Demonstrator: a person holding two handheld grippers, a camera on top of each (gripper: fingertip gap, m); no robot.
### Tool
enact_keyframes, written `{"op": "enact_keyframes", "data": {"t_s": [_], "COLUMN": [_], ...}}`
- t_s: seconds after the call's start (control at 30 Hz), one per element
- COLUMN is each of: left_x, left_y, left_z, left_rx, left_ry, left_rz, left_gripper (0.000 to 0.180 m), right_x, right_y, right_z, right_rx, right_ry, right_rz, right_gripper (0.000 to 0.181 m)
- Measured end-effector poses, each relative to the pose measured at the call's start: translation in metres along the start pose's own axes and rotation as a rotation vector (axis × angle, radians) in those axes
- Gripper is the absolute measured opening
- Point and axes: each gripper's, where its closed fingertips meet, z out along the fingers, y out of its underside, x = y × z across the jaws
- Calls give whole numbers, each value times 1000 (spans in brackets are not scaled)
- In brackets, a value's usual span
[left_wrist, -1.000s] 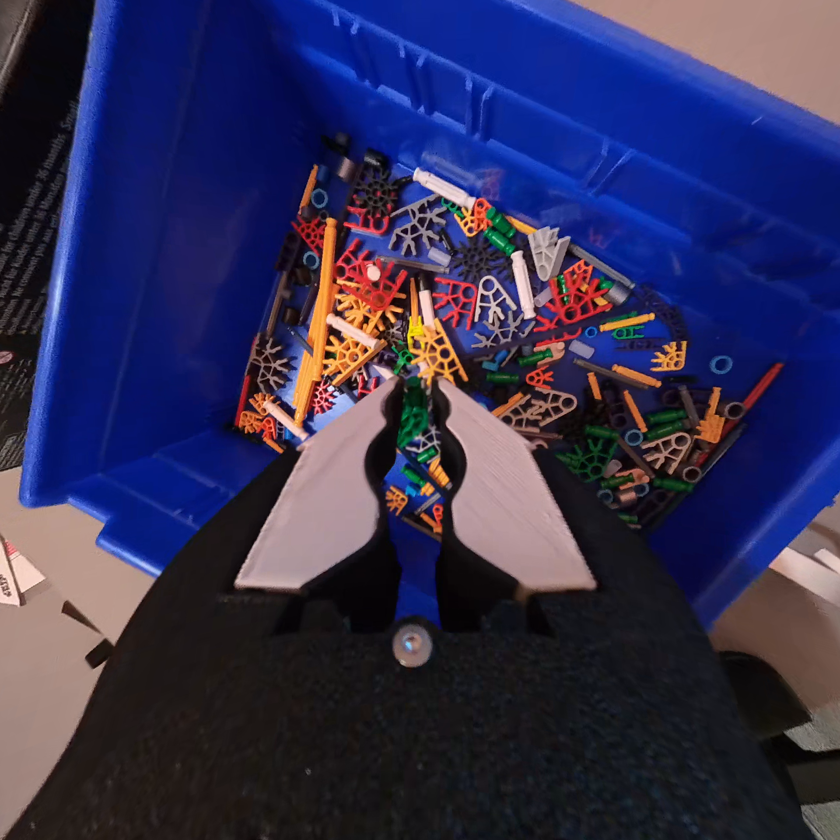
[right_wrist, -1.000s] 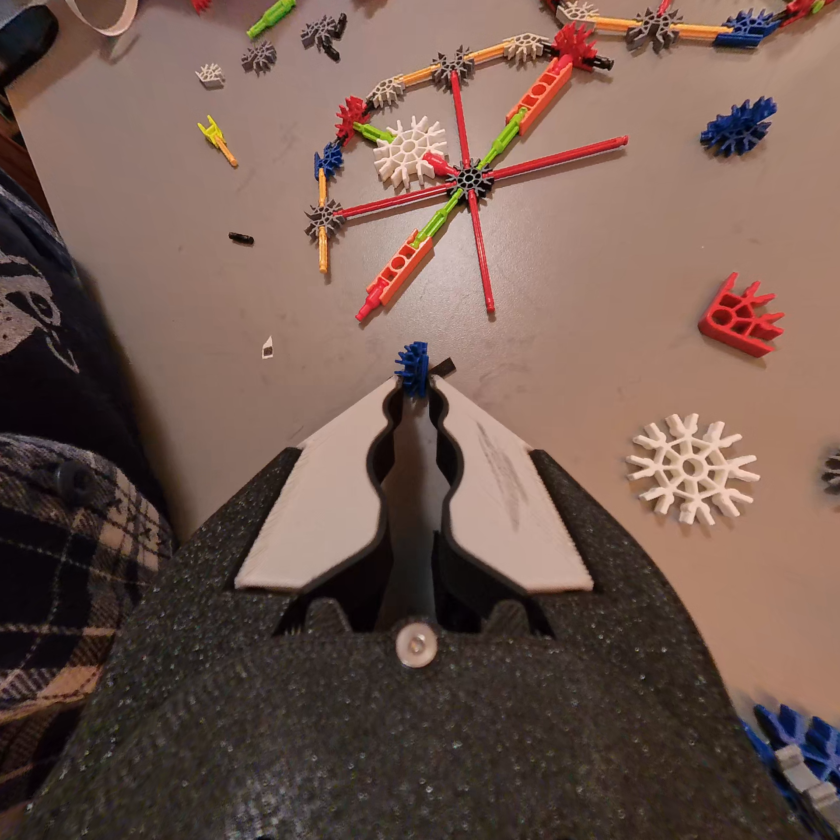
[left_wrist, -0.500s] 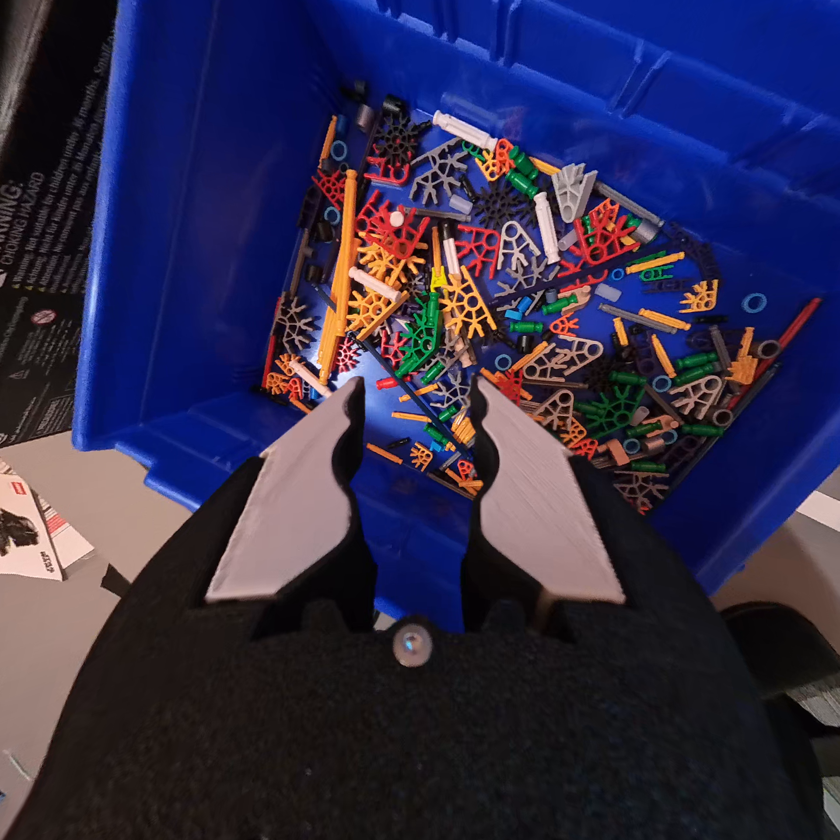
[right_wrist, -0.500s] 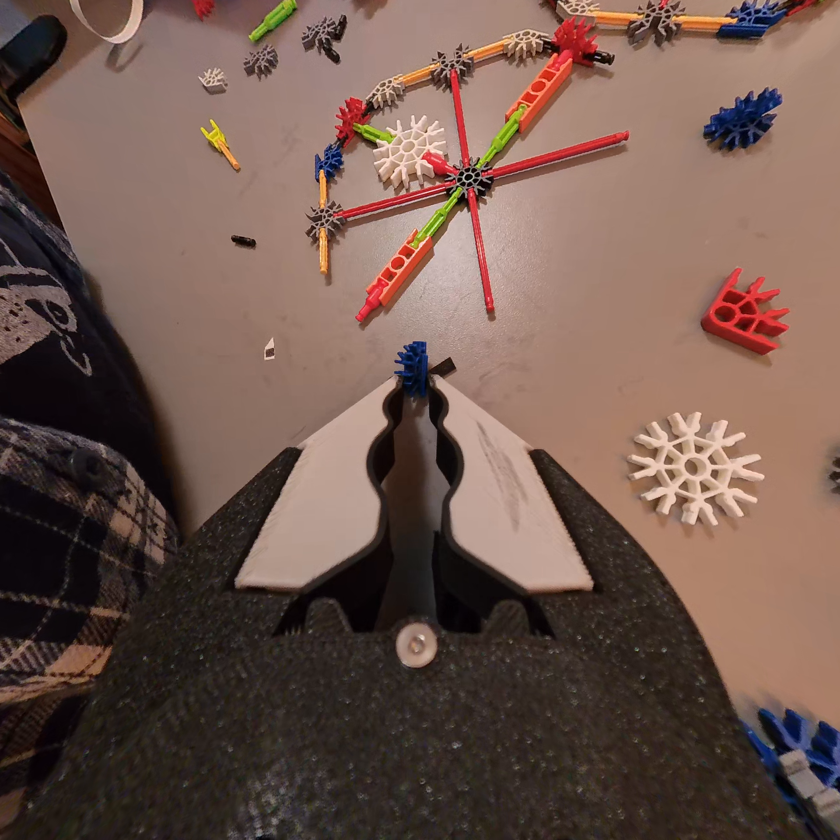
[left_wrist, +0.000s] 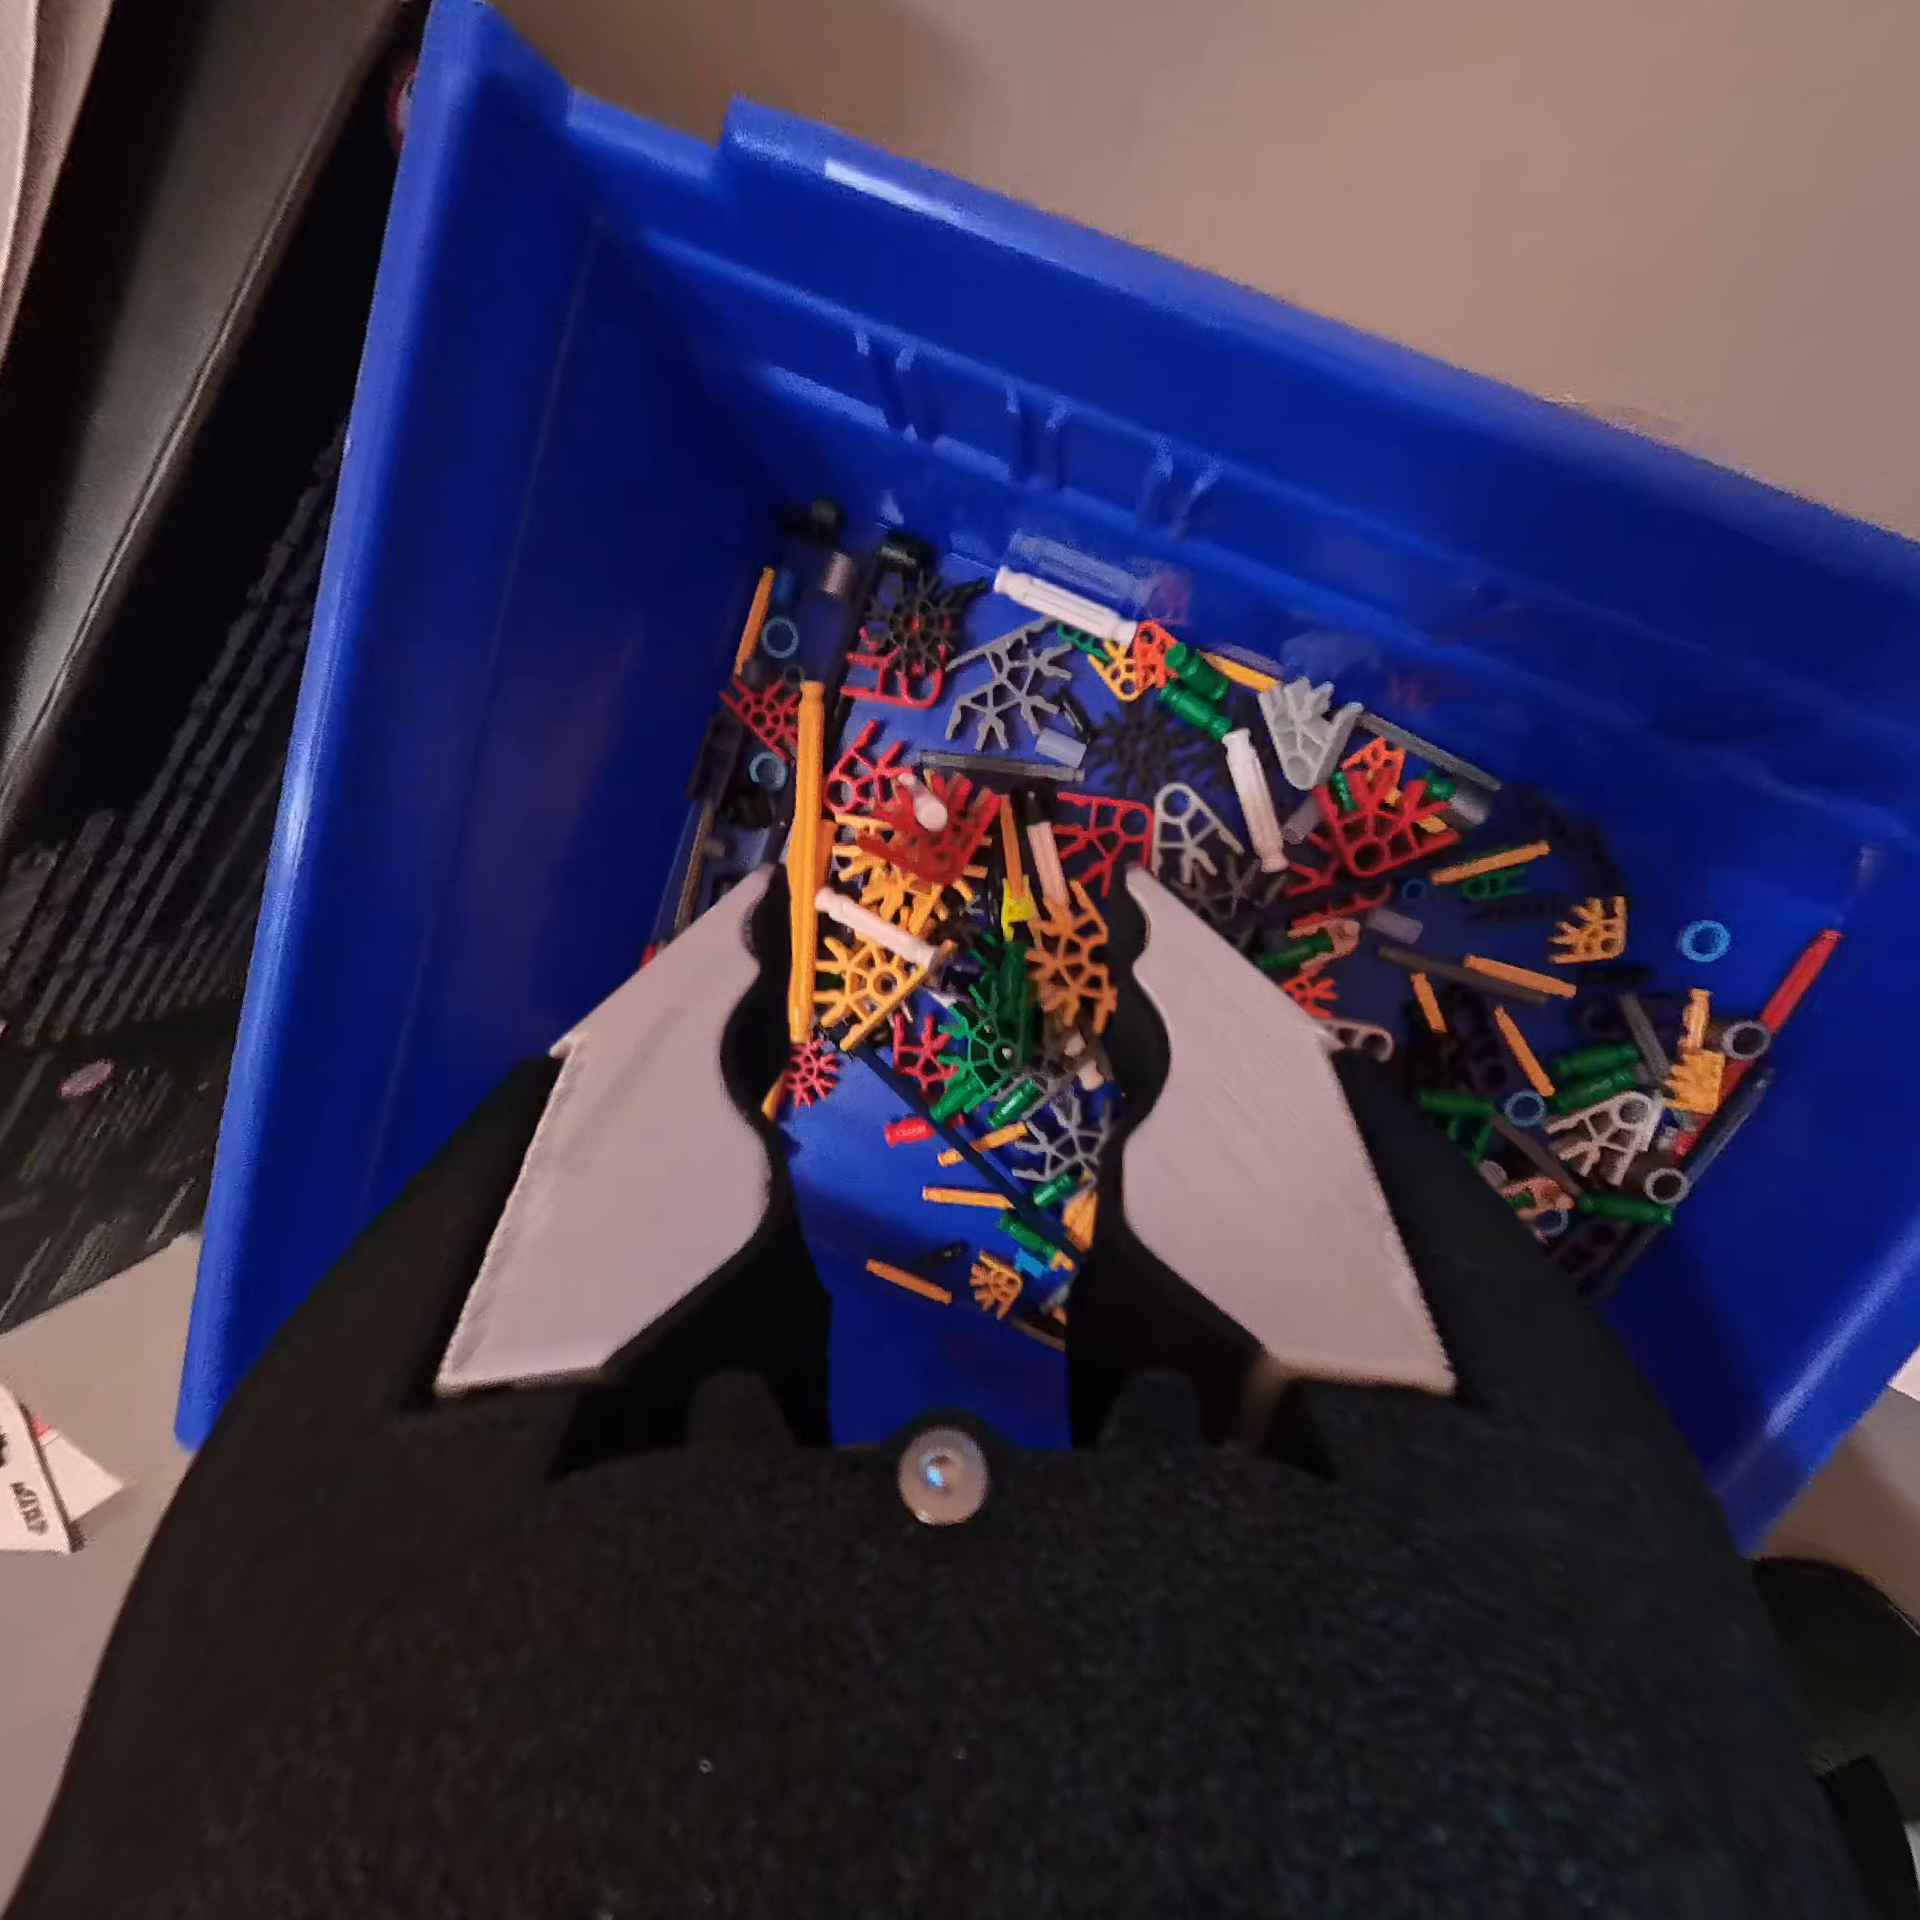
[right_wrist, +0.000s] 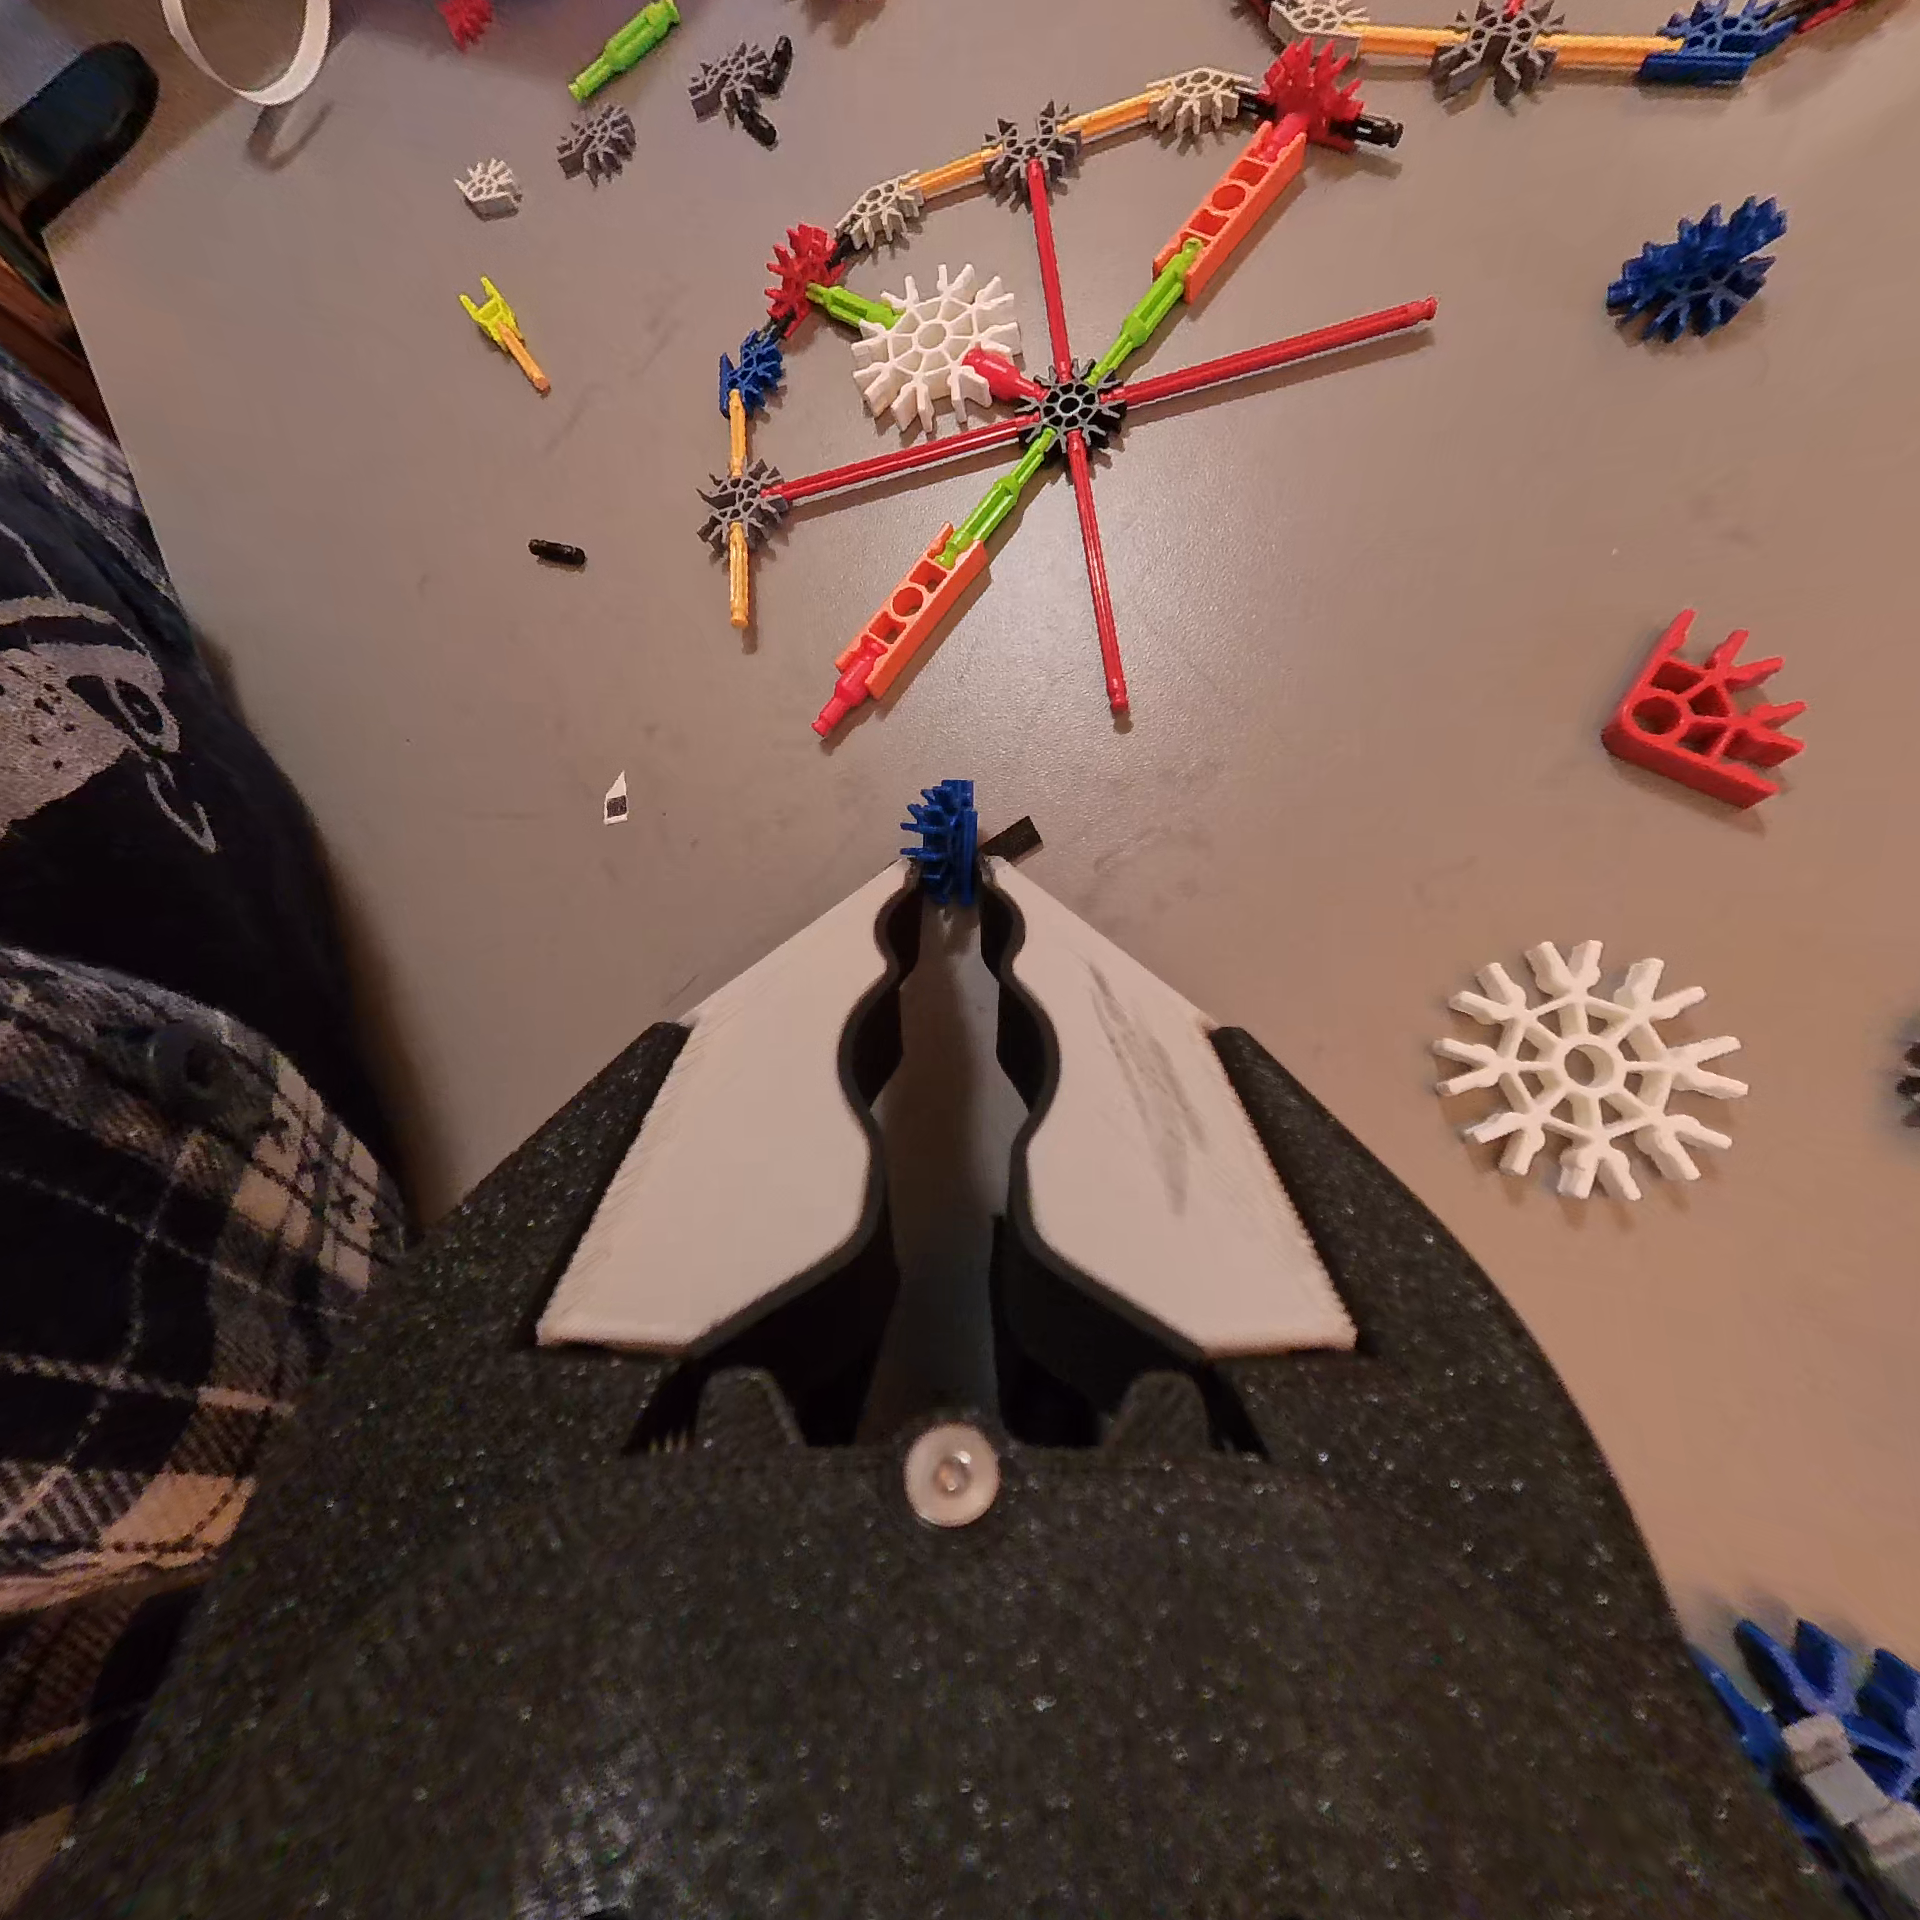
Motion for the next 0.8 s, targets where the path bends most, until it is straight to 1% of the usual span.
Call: {"op": "enact_keyframes", "data": {"t_s": [0.03,0.2,0.27,0.37,0.4,0.53,0.6,0.67,0.73,0.8], "left_x": [-1,2,6,34,37,57,45,31,10,-1], "left_y": [0,11,15,22,26,37,37,40,44,46], "left_z": [5,30,33,23,20,-5,-11,-15,-17,-18], "left_rx": [-21,-108,-121,-150,-164,-161,-136,-139,-150,-160], "left_ry": [3,67,83,213,217,322,252,211,124,89], "left_rz": [9,-16,-24,27,36,44,39,10,-15,-21], "left_gripper": [57,25,22,22,22,23,23,37,54,58], "right_x": [0,0,0,1,1,1,1,1,1,2], "right_y": [0,0,0,0,0,0,-1,-1,-1,-1], "right_z": [0,0,0,0,0,0,0,0,1,1], "right_rx": [0,1,2,2,2,2,2,2,2,2], "right_ry": [2,6,9,8,6,3,0,-3,-5,-4], "right_rz": [-1,-3,-5,-2,0,5,8,10,12,11], "right_gripper": [9,9,9,9,9,9,9,9,9,9]}}
